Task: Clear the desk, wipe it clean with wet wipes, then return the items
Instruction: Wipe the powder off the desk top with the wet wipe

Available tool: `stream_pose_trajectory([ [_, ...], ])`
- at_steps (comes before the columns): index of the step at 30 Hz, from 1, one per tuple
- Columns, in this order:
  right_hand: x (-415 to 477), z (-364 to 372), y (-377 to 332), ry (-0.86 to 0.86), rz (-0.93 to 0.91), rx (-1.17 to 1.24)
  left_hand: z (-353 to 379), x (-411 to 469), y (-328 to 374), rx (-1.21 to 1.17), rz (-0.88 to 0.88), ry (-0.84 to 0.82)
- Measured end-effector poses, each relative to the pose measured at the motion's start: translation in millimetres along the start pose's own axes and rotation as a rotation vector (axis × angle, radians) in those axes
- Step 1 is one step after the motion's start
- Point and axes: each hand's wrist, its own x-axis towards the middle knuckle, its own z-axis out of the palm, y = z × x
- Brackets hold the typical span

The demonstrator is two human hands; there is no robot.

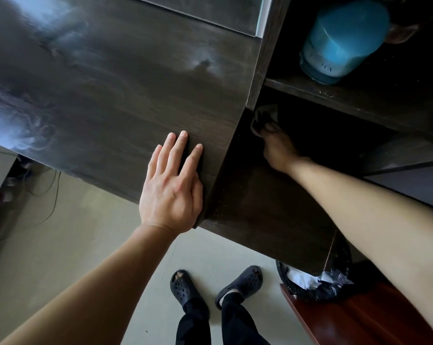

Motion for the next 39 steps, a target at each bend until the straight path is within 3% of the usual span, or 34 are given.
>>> stream_pose_trajectory([
  [5,7,2,-12,0.069,0.225,0.078,1,0,-1,-0.008,0.003,0.011],
  [9,-100,57,-46,0.051,-0.168,0.084,0,0,-1,-0.011,0.002,0.004],
  [12,-185,83,-46,-0.072,-0.287,0.075,-1,1,-1,-0.015,0.007,0.006],
  [15,-186,68,-27,-0.072,-0.364,0.047,-1,0,0,-0.02,0.01,0.003],
  [17,-152,50,-15,0.034,-0.223,0.024,0,0,0,-0.026,0.014,0.001],
  [20,-106,39,-22,0.242,0.172,0.094,1,0,-1,-0.03,0.018,0.0],
  [21,-98,45,-33,0.286,0.228,0.108,1,0,-2,-0.031,0.02,0.003],
  [28,-109,105,-109,0.117,0.141,0.088,3,1,-5,-0.035,0.033,-0.009],
  [31,-162,113,-116,0.077,-0.074,0.037,1,2,-10,-0.05,0.083,-0.032],
  [34,-199,111,-111,0.026,-0.197,0.031,-5,5,-36,-0.039,0.264,-0.055],
  [37,-216,94,-76,0.14,-0.038,0.015,-10,10,-62,-0.018,0.414,-0.077],
  [39,-238,80,-53,0.299,0.181,-0.02,-10,10,-65,-0.026,0.422,-0.066],
])
